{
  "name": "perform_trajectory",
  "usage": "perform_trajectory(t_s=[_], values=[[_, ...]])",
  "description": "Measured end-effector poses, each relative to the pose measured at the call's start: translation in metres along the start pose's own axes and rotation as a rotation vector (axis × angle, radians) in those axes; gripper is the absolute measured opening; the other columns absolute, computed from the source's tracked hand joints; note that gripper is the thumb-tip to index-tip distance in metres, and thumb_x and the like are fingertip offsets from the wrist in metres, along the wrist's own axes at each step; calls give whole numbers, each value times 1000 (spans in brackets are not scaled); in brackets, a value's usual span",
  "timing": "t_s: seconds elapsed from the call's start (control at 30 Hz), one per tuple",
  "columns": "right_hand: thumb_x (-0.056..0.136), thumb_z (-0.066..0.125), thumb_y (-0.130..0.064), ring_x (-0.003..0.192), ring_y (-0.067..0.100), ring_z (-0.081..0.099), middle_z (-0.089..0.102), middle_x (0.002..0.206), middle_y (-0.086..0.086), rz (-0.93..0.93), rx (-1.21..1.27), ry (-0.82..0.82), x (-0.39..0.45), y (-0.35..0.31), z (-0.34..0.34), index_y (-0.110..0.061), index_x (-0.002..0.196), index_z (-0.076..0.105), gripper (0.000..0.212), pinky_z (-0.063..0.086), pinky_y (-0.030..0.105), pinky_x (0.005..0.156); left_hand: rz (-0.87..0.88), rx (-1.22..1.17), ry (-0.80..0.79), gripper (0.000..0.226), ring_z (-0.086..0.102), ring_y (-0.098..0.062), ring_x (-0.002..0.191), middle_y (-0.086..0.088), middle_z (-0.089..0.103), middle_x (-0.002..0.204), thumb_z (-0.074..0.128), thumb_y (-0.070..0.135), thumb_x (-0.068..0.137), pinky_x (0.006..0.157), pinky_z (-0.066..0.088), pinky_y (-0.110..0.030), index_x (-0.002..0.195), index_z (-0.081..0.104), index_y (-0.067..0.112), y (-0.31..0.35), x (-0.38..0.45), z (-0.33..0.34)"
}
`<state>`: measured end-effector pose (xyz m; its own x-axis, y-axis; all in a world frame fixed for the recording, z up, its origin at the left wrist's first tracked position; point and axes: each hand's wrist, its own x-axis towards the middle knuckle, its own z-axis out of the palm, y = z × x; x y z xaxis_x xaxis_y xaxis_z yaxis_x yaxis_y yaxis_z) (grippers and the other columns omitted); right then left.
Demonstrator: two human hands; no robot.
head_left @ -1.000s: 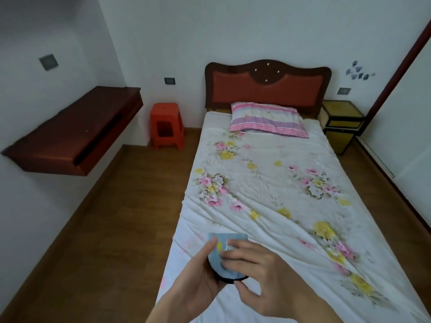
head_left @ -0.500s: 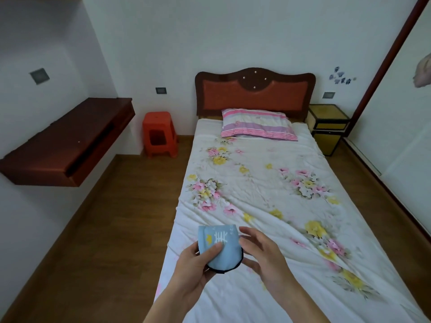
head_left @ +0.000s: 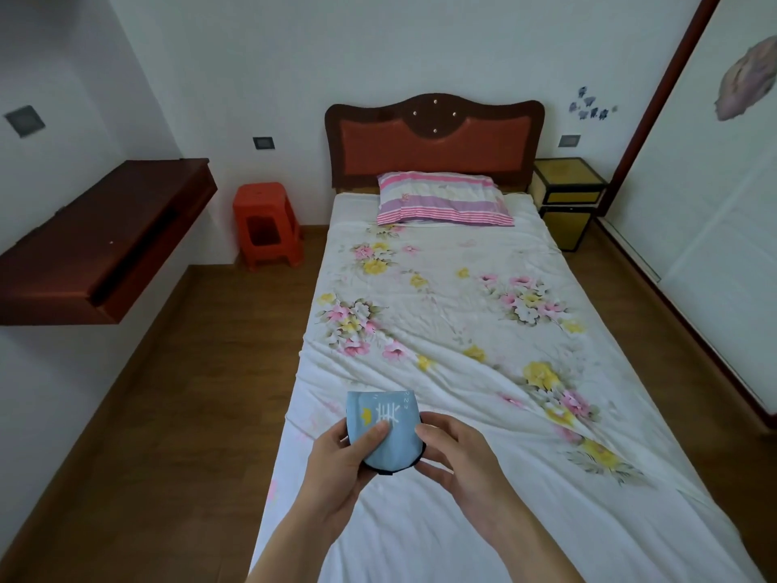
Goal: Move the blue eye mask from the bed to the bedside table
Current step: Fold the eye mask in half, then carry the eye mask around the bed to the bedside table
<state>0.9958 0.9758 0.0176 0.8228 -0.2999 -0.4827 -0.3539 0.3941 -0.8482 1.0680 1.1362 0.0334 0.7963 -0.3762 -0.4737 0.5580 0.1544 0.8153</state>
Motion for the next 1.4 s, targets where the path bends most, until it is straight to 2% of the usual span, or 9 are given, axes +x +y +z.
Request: perform_trajectory(t_s=[0.13, 0.23, 0.5, 0.63, 0.8, 0.9, 1.13, 1.23, 1.4], values=[[87, 75, -24, 100, 23, 76, 77, 111, 10, -9, -13, 3, -11, 5, -10, -14, 114, 72, 29, 59, 40, 90, 13, 19, -14, 41, 74, -34, 95, -18, 77, 103, 81, 20, 69, 78, 64, -41, 106, 72, 4, -9, -9, 5], [86, 76, -25, 101, 23, 75, 78, 112, 9, -10, 1, 31, -21, 11, -15, -12, 116, 71, 33, 58, 39, 89, 4, 31, -44, 38, 75, -31, 93, -16, 78, 101, 81, 20, 71, 70, 64, -34, 104, 72, 4, -14, -16, 5], [85, 77, -23, 100, 25, 76, 77, 113, 11, -74, 93, 204, -65, 25, -7, -13, 117, 69, 34, 58, 38, 86, -30, 118, -214, 20, 76, -24, 82, -15, 79, 97, 75, 11, 83, 64, 62, -31, 101, 73, 5, -14, -26, -6], [85, 77, -24, 100, 27, 75, 78, 110, 12, -104, 167, 318, -93, 46, -2, -13, 114, 71, 32, 58, 40, 87, -59, 171, -345, 25, 75, -26, 88, -16, 78, 100, 77, 16, 81, 65, 60, -29, 103, 74, 5, -19, -33, -8], [85, 76, -26, 95, 25, 77, 80, 101, 10, -116, 265, 500, -138, 80, -5, -20, 98, 79, 15, 60, 35, 81, -116, 272, -509, 35, 75, -29, 91, -15, 78, 101, 80, 22, 75, 67, 60, -31, 105, 74, 5, -40, -50, 6], [85, 76, -29, 97, 27, 76, 79, 103, 10, -122, 322, 620, -167, 95, -17, -17, 103, 77, 21, 60, 36, 81, -149, 341, -615, 33, 75, -30, 91, -16, 78, 101, 80, 22, 76, 66, 60, -30, 104, 74, 6, -55, -62, 24], [92, 70, -23, 105, 34, 72, 77, 108, 17, -188, 494, 864, -235, 125, -62, -8, 110, 74, 23, 58, 47, 97, -207, 498, -835, 28, 76, -28, 88, -12, 79, 98, 80, 17, 78, 63, 61, -30, 104, 74, 7, -105, -97, 91], [93, 69, -20, 105, 36, 72, 77, 108, 19, -224, 557, 971, -262, 140, -88, -8, 110, 75, 21, 59, 46, 95, -240, 553, -925, 33, 76, -28, 91, -11, 79, 101, 80, 18, 77, 65, 62, -31, 107, 73, 8, -130, -116, 124], [93, 70, -23, 100, 30, 73, 76, 110, 17, -287, 619, 1065, -304, 158, -143, -14, 105, 79, 18, 61, 35, 84, -262, 648, -1030, 36, 75, -27, 94, -11, 78, 106, 78, 20, 80, 75, 64, -39, 113, 70, 8, -180, -144, 188]])
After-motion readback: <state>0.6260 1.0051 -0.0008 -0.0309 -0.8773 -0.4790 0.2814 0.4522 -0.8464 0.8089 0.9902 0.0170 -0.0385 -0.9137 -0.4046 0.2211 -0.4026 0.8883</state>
